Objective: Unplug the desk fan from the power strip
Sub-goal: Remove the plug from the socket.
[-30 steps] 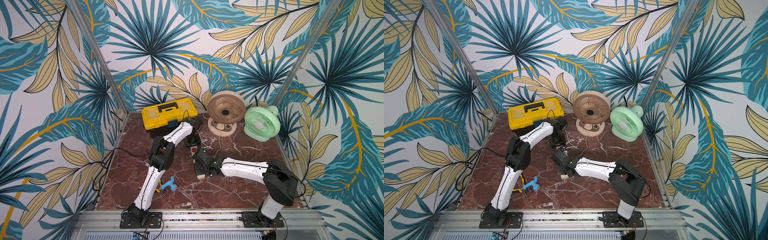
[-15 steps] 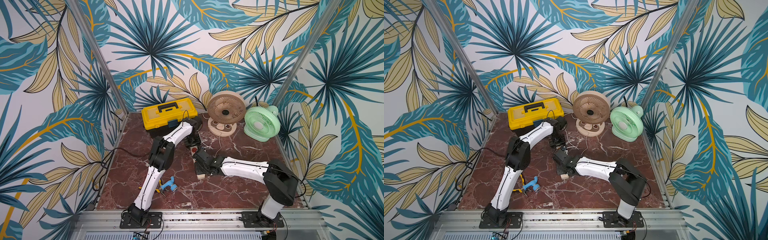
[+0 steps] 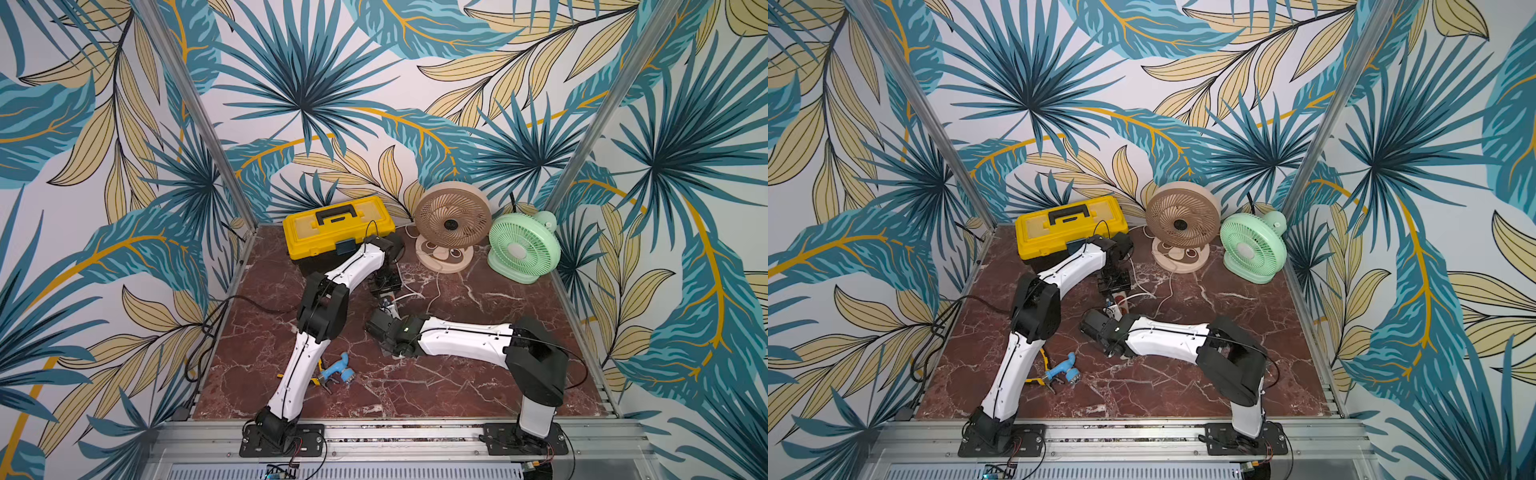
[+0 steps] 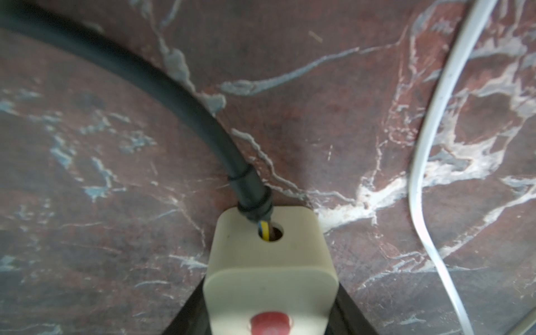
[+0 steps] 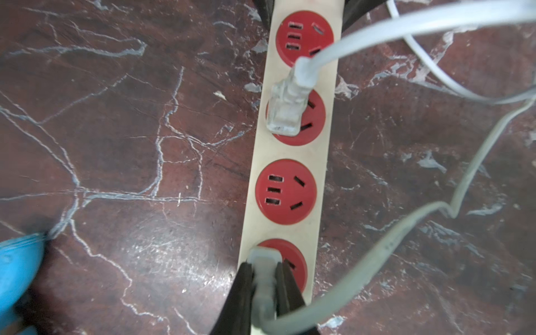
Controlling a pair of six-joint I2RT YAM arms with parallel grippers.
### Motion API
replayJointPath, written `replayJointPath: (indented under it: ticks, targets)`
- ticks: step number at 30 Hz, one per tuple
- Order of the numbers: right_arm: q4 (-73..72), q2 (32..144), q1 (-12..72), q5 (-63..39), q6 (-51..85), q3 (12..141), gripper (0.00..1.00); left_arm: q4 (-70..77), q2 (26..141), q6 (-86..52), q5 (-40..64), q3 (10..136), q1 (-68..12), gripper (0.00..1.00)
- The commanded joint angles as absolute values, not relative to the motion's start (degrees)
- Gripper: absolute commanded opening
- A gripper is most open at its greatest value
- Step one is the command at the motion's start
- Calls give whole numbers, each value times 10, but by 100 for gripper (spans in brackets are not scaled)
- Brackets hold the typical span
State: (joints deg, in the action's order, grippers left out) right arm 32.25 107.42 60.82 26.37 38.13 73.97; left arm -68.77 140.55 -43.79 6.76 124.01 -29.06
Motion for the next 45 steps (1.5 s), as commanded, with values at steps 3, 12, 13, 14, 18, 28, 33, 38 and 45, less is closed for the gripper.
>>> replayJointPath:
  ticks: [3, 12, 13, 14, 18, 28, 33, 38, 45]
  targets:
    - [350, 1081, 630, 330, 356, 773, 0, -666, 1493, -432, 36, 1197, -279, 0]
    - [326, 1069, 623, 315, 365, 750, 0, -666, 1492, -431, 37, 1197, -278, 0]
    - [316, 1065, 618, 305, 368, 741, 0, -666, 1493, -432, 37, 1197, -279, 0]
    - [306, 1057, 612, 293, 372, 731, 0, -665, 1492, -431, 39, 1197, -279, 0]
    - [256, 1028, 583, 230, 395, 680, 0, -664, 1492, -430, 40, 1196, -279, 0]
    - [192, 980, 525, 143, 435, 608, 0, -663, 1493, -429, 41, 1197, -279, 0]
    - [192, 979, 521, 144, 438, 606, 0, -662, 1493, -429, 42, 1197, -279, 0]
    - [197, 983, 522, 145, 433, 613, 0, -663, 1493, -429, 42, 1197, -279, 0]
    - [248, 1022, 560, 190, 399, 681, 0, -661, 1493, -430, 41, 1197, -279, 0]
